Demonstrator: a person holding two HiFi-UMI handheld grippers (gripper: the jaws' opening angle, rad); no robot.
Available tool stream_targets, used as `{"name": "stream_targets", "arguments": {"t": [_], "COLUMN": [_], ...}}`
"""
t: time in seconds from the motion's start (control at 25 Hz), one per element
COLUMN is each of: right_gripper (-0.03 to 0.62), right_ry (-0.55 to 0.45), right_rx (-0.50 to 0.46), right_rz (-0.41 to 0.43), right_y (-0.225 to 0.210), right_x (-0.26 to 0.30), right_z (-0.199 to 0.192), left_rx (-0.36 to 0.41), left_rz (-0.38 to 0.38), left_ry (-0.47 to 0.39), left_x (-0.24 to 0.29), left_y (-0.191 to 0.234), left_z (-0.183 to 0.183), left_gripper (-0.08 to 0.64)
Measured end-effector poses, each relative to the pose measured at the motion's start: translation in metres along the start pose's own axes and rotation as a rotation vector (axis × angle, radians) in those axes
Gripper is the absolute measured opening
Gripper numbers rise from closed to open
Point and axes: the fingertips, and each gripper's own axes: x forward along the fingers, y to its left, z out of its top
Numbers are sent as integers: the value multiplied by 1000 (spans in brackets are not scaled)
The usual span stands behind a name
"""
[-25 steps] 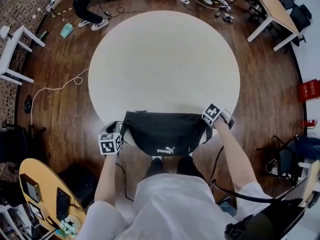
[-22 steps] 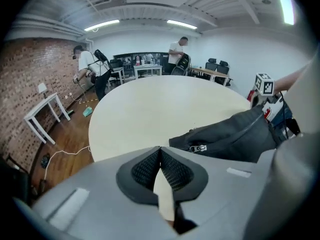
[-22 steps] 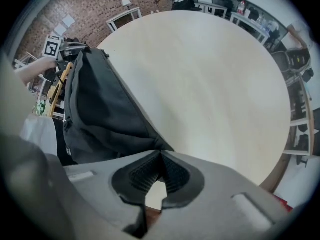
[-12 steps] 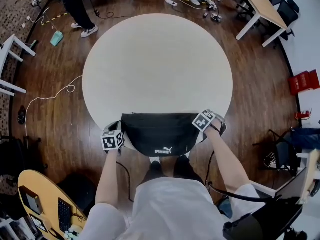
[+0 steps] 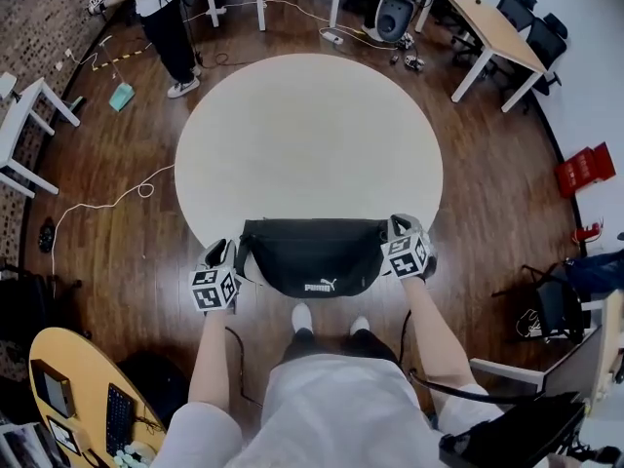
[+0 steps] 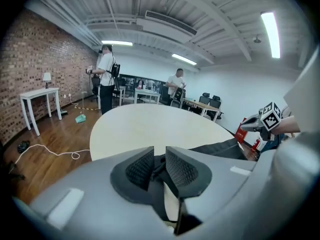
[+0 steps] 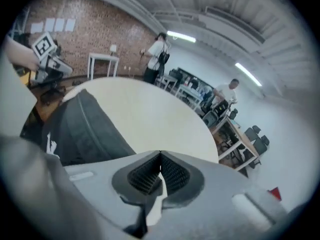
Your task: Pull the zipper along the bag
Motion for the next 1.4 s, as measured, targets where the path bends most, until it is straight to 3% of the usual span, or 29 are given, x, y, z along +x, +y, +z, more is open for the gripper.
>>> {"name": "stream_targets", "arguments": {"t": [0.08,0.2,0.32,0.44,0.56,0.72,0.88,1.12,1.28,1.4], "right_gripper": [-8,-8,-8,-8,-8,-8,-8,-8,-8,-8], "right_ry": [-166,-348,-464,-535,-661,-698,-727,-806,-807,-825], "right_rx": [84,185,252,346,343,306,306,257,275,274], "right_rz": [28,56,87,194,259,231,209,162,128,129], "right_y": [15,35,57,85,105,116,122,109,108,125], "right_x": [-37,-96,-153,-221,-306,-385,-441,-502,-513,-523], "right_z": [23,43,34,14,2,-30,-61,-60,-61,-51], "left_rx": [18,47,66,90,128,292,343,357,385,374], "left_rz": [6,2,-18,-52,-97,-71,-95,-187,-171,-158], "left_ry": [-69,-157,-218,-276,-339,-334,-326,-439,-518,-525], "left_x": [-24,-60,-98,-143,-191,-243,-292,-329,-363,-384], "left_y": [-18,-61,-119,-196,-290,-374,-411,-448,-446,-429], "left_z": [12,24,19,3,-21,-53,-67,-34,-16,-19], "left_gripper": [20,17,17,17,17,17,17,17,17,17]}}
